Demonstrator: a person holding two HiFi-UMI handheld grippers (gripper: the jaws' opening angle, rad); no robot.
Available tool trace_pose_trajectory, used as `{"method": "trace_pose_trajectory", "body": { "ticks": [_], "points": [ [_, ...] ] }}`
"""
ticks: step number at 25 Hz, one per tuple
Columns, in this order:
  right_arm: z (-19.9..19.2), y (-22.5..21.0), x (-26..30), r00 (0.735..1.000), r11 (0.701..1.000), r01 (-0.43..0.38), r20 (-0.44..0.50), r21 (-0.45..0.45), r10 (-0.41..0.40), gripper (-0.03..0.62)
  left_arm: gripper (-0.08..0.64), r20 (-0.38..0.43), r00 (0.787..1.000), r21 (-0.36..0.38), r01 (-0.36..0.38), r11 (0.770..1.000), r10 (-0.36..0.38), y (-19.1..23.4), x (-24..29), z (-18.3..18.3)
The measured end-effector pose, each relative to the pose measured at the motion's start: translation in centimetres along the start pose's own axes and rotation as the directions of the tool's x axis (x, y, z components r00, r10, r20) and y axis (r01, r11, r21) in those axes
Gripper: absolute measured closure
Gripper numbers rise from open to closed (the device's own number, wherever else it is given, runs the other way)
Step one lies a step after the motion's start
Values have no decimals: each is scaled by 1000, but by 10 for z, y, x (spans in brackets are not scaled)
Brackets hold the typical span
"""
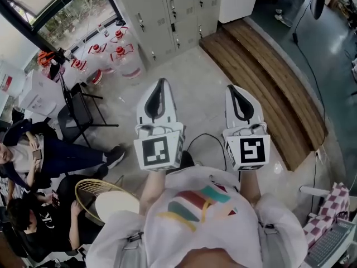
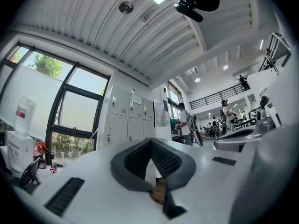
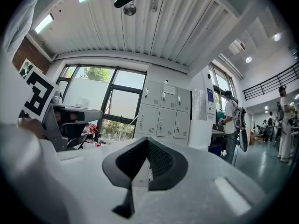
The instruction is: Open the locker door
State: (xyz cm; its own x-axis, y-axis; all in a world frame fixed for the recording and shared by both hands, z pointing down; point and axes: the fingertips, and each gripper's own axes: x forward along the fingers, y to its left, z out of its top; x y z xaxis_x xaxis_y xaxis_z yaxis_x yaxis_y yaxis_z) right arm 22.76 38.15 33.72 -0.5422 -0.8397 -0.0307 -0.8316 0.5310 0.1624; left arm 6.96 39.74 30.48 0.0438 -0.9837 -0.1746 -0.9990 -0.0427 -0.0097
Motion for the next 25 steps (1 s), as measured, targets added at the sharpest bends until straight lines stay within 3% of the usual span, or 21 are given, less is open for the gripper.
{"method": "trace_pose_trajectory", "body": {
  "ticks": [8, 12, 17, 25],
  "points": [
    [-14, -16, 31, 1000, 1000, -19, -12, -6, 19, 588, 545, 1, 1000, -13, 4, 1000, -3, 7, 47, -13],
    [-32, -37, 68, 1000, 1000, 23, -13, 4, -23, 588, 545, 36, 999, -11, 40, 999, -40, 16, 100, -26],
    [-41, -67, 156, 999, 999, 37, -12, -19, -38, 588, 545, 45, 998, -39, 48, 998, -46, 44, 205, -54],
    [-33, -115, 361, 1000, 999, 5, 0, -42, -5, 588, 545, 68, 996, -46, 67, 997, -64, 113, 399, -64]
  ]
}}
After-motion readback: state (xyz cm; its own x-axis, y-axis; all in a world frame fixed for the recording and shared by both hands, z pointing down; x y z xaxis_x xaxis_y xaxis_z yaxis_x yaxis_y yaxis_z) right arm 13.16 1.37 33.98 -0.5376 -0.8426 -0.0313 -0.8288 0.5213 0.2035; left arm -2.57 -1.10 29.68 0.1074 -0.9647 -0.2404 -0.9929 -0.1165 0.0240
